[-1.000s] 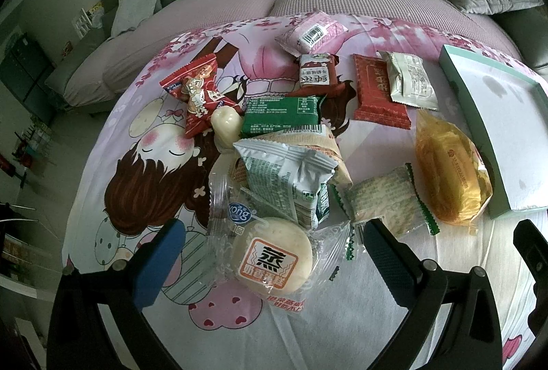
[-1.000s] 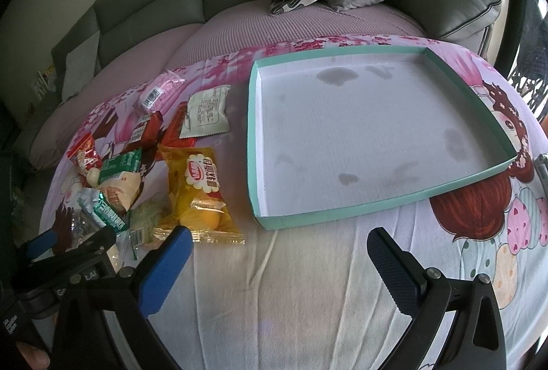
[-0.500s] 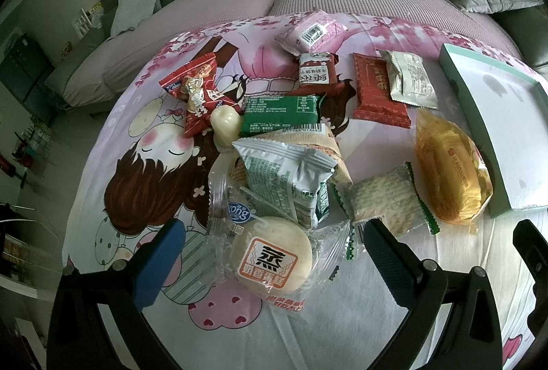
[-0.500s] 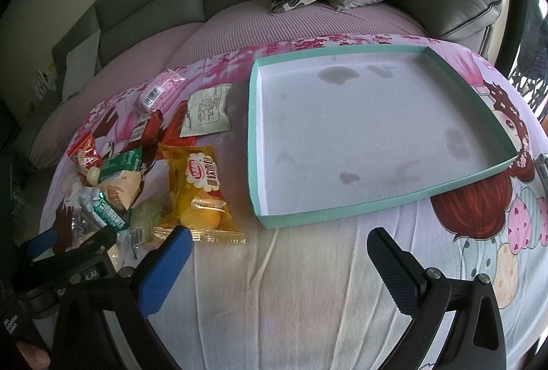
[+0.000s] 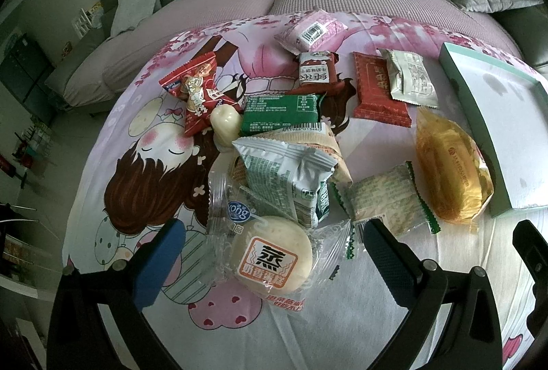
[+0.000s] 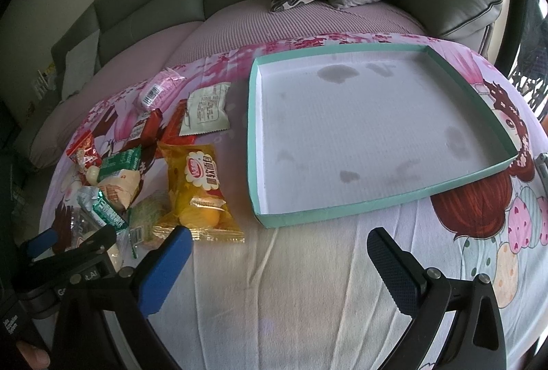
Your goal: Organize snacks
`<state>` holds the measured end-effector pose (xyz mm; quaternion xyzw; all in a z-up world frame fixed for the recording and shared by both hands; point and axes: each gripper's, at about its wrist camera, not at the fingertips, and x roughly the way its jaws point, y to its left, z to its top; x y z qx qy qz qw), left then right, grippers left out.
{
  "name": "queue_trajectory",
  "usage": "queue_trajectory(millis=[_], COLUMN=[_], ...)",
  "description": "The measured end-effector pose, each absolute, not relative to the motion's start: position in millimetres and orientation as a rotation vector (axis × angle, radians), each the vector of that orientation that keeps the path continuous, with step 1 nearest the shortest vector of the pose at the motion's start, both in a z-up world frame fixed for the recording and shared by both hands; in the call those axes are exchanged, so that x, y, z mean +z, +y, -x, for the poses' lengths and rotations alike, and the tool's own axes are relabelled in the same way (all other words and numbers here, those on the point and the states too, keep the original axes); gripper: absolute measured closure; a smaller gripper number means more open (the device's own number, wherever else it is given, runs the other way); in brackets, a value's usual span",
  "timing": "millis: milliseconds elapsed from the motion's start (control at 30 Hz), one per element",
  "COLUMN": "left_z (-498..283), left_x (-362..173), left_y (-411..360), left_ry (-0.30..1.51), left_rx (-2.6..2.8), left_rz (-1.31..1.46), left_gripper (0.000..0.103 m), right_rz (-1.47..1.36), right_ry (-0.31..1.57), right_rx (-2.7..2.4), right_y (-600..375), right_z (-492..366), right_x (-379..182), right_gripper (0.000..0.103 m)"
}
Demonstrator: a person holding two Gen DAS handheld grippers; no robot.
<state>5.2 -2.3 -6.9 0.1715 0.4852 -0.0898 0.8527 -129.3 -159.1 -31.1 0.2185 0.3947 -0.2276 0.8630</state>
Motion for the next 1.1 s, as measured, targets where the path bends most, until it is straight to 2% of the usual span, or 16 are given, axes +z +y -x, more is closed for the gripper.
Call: queue_trajectory(millis=[367,733,933,1100], left_z=[-5,-20,-27,-27], left_x=[-5,13,6,-11], left_y=[0,52,53,50], left_ry=[1.011,0.978,1.050,1.138], left_rx=[-0.178,-0.032,-0.105,-0.127], left_rz=[-0.347,-0.127,-0.074,-0.058], left_gripper=[0.000,0.000,0.000,0.000], right_rz=[-0.456,-0.428,-0.370,-0.391], right_ry=[0.826,0.722,0.712,0.791], right_rx=[-0.477,-0.294,-0.208,-0.170], right_y=[-159,-136,-125,-126], right_z=[129,110,86,66], right_x=[-32,-10,-5,-23], right_gripper=[0.000,0.000,0.017,0.033])
